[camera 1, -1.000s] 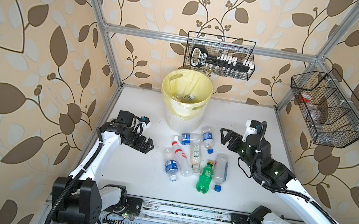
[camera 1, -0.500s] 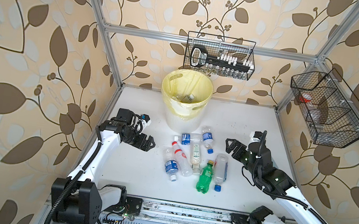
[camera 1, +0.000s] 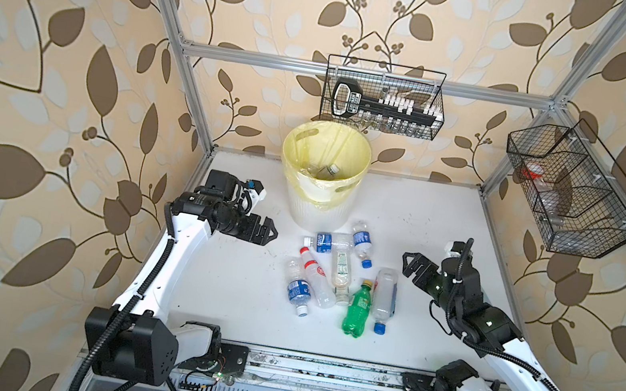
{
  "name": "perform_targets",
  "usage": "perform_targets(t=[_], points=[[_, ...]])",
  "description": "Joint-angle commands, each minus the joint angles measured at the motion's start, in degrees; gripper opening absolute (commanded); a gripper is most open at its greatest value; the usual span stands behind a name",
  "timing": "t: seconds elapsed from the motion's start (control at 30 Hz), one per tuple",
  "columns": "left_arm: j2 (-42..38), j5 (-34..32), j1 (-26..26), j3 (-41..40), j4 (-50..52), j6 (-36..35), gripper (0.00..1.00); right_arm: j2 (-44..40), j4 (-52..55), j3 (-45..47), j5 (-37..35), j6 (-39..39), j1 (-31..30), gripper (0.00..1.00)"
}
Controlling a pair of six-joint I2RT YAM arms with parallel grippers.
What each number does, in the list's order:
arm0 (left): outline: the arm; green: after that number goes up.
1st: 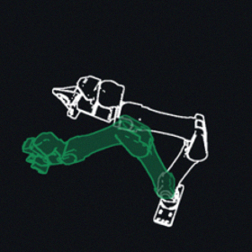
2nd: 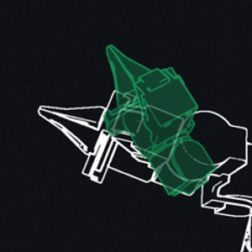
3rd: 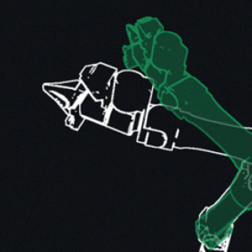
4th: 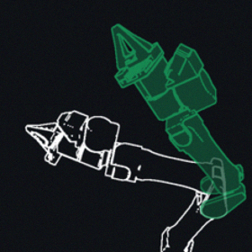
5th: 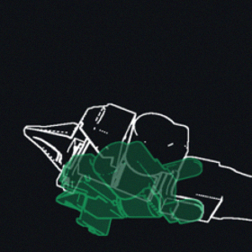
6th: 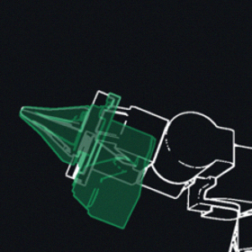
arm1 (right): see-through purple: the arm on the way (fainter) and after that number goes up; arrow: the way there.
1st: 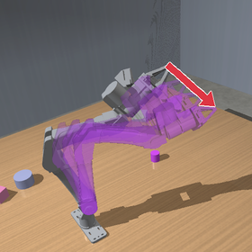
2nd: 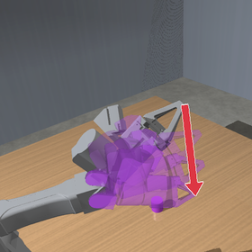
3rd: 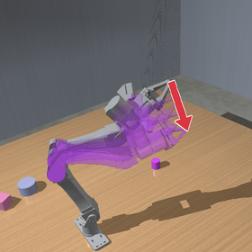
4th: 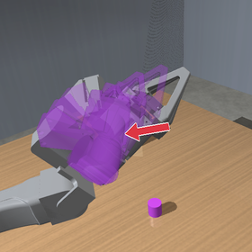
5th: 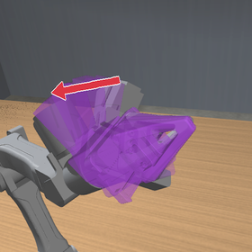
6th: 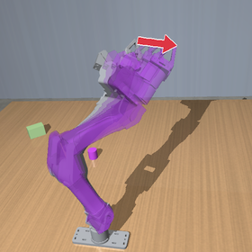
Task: Throw the plastic bottles in the bin
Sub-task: Pick up the plastic bottle from the center of the table.
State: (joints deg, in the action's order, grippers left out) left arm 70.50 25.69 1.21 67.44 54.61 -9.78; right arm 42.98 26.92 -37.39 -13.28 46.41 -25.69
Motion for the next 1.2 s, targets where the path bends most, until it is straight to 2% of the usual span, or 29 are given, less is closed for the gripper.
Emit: perform_targets(t=[0.0,0.13,0.43,0.6,0.83,1.17], points=[[1.0,2.1,1.5,1.8,2.0,2.5,0.99,-0.6,4.2,1.0,-1.1,-0.8,0.2,1.0],[1.7,1.8,2.5,1.1,0.8,3.1,0.99,0.0,6.4,1.2,-0.4,0.2,0.0,1.0],[2.8,0.8,2.6,1.0,1.2,0.4,0.99,6.3,6.7,1.9,-2.4,3.5,-5.7,1.0],[2.2,-3.2,2.6,-2.6,-2.3,-1.4,0.99,9.7,5.4,2.5,-2.7,5.3,-8.1,1.0],[2.0,-2.2,2.6,-6.2,-3.9,-3.5,0.99,11.8,2.8,4.0,-1.3,6.8,-9.3,1.0],[0.5,-6.8,2.6,-11.1,-6.7,-5.8,0.99,16.5,0.4,4.2,-1.7,8.8,-11.0,1.0]])
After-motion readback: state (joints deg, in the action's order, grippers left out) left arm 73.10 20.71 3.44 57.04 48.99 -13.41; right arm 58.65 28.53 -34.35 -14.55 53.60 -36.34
